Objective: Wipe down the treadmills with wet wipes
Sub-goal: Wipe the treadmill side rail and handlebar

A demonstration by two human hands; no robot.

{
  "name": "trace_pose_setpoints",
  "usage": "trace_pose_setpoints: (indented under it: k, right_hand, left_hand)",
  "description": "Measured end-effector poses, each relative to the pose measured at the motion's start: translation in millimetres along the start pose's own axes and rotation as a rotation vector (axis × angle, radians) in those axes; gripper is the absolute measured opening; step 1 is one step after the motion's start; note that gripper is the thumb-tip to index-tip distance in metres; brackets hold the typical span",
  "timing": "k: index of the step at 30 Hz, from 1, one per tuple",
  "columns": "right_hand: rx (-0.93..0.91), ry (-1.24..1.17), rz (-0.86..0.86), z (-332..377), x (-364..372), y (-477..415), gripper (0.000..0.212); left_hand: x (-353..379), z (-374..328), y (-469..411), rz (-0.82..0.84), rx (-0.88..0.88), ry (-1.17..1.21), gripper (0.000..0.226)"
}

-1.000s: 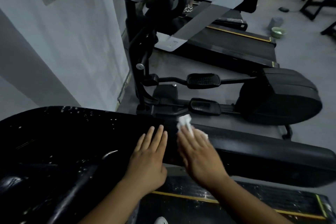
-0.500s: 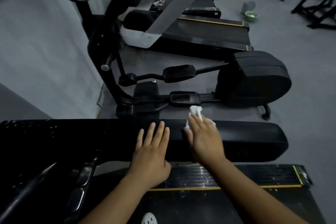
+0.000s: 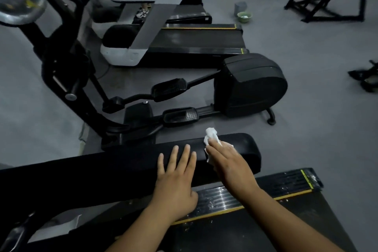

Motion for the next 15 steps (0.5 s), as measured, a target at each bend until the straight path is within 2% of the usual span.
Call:
trace_pose_setpoints:
  k: [2,7,10,15]
  right_hand:
    - [0.108,-0.055,-0.029,-19,-7,6,0.058]
    - [0.243,-0.162,-0.050,-46,-32,8,0.048]
    - [0.437,-0.060,-0.090,-75,-49,17,0.040]
    - [0.596,0.042,-0.120,-115,-80,58,0.068]
  left_hand:
    - [-2,-12,-11,0.018,0.007,-0.018,0.093]
    - [-7,-41,-47,0.039,0.118,-0.065,0.092]
    - [-10,-63,-75,0.046,0.229,-0.077,0.091]
    - [-15,-112,-110,0.043,0.416,-0.118,0.090]
Point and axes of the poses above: each hand's wrist, its own y-axis away from the middle knuckle, its own x-axis out of the palm, z = x × y, the point moved 2 cm from there along -y, towards the middle knuckle
